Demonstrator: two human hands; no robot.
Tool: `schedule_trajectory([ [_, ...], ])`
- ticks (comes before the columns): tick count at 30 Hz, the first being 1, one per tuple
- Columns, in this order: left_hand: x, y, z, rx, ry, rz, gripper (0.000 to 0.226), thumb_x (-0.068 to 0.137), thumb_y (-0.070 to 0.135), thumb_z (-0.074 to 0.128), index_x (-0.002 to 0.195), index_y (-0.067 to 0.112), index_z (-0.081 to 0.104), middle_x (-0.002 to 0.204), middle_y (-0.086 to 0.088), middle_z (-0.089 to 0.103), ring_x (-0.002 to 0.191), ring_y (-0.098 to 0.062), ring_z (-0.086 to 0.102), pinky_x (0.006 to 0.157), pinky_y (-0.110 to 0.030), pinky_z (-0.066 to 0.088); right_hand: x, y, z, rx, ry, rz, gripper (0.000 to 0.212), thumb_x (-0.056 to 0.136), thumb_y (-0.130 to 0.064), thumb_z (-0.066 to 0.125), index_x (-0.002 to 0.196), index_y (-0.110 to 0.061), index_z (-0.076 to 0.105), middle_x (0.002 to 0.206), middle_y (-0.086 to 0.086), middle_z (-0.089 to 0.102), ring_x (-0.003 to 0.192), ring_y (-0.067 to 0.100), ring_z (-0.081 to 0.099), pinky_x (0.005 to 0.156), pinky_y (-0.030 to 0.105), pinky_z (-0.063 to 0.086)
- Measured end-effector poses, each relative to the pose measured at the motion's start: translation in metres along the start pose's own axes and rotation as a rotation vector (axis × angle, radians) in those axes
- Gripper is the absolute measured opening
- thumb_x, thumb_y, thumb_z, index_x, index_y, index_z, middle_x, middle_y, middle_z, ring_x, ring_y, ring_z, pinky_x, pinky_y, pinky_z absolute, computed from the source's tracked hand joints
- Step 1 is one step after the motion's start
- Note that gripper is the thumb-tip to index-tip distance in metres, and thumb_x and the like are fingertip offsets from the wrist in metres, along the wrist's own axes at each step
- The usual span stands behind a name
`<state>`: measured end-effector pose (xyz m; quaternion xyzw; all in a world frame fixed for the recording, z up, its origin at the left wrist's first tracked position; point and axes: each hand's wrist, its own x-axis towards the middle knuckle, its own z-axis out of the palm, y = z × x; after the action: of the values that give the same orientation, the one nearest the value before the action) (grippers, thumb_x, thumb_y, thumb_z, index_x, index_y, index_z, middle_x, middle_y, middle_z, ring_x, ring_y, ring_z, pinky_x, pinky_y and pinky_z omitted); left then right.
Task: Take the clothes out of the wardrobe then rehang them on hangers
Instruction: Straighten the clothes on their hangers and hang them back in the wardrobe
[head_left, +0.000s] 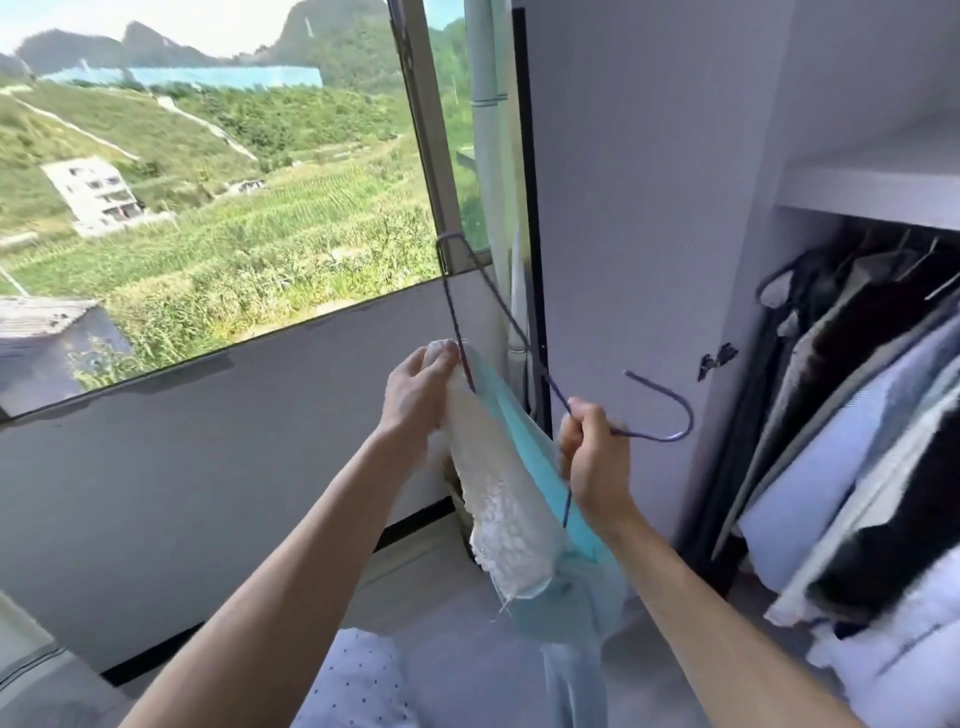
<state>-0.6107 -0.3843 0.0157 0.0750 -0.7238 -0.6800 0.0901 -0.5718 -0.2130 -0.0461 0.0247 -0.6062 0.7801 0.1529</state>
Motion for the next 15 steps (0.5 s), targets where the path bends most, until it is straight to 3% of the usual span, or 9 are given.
schedule_trajectory([
  [4,0.010,-0.003,-0.072,-0.077,0.205,-0.032,0.011,0.096,0.036,0.065,0.089,0.030,0.071,0.093,0.002,0.072,0.091,-0.022,0.067,0.081,-0.039,0.058,-0.015,0.052,-0.050,-0.528,-0.365,0.211,0.041,0.085,-0.032,0.046,0.049,-0.014,0.040,0.049,0.004,0.029,0.047,0.024,0.035,0.055,0.034,0.022],
  [6,0.011,-0.018,-0.096,0.196,0.238,0.067,0.015,0.097,0.037,0.061,0.088,0.029,0.070,0.090,0.004,0.069,0.090,-0.023,0.065,0.079,-0.039,0.057,-0.010,0.051,-0.061,-0.780,-0.566,0.362,0.027,0.096,-0.020,0.039,0.071,-0.013,0.044,0.061,0.007,0.035,0.065,0.031,0.048,0.060,0.037,0.028],
  [8,0.007,-0.039,-0.097,0.532,0.153,0.122,0.019,0.095,0.041,0.058,0.090,0.028,0.070,0.087,0.006,0.068,0.087,-0.023,0.064,0.074,-0.035,0.053,-0.004,0.031,-0.047,-1.045,-0.713,0.339,0.018,0.099,-0.018,0.037,0.081,-0.019,0.041,0.069,0.003,0.041,0.071,0.027,0.051,0.065,0.041,0.039],
  [10,0.005,-0.055,-0.083,0.711,0.083,0.127,0.022,0.093,0.046,0.056,0.092,0.028,0.068,0.086,0.003,0.067,0.085,-0.025,0.062,0.070,-0.032,0.049,0.003,0.008,-0.019,-1.186,-0.750,0.294,0.026,0.090,-0.039,0.036,0.074,-0.019,0.039,0.068,0.002,0.046,0.067,0.025,0.045,0.068,0.045,0.044],
  [11,0.006,-0.059,-0.079,0.721,0.130,0.133,0.023,0.093,0.046,0.055,0.092,0.026,0.066,0.086,0.000,0.067,0.084,-0.027,0.062,0.070,-0.032,0.047,0.006,-0.006,-0.010,-1.259,-0.773,0.296,0.032,0.088,-0.045,0.036,0.071,-0.018,0.041,0.068,0.001,0.049,0.067,0.025,0.045,0.068,0.043,0.046],
  [13,0.017,-0.056,-0.087,0.597,0.343,0.092,0.024,0.096,0.041,0.050,0.094,0.021,0.064,0.093,-0.009,0.067,0.091,-0.034,0.061,0.075,-0.036,0.048,0.012,-0.022,-0.002,-1.309,-0.780,0.271,0.030,0.098,-0.038,0.037,0.074,-0.021,0.042,0.073,0.001,0.049,0.074,0.026,0.049,0.068,0.040,0.046],
  [15,0.029,-0.051,-0.111,0.525,0.522,0.002,0.028,0.098,0.038,0.047,0.100,0.017,0.066,0.104,-0.015,0.068,0.102,-0.037,0.061,0.087,-0.041,0.050,0.017,-0.031,-0.006,-1.311,-0.739,0.202,0.026,0.105,-0.021,0.031,0.079,-0.017,0.032,0.071,0.003,0.038,0.073,0.027,0.045,0.063,0.038,0.039],
])
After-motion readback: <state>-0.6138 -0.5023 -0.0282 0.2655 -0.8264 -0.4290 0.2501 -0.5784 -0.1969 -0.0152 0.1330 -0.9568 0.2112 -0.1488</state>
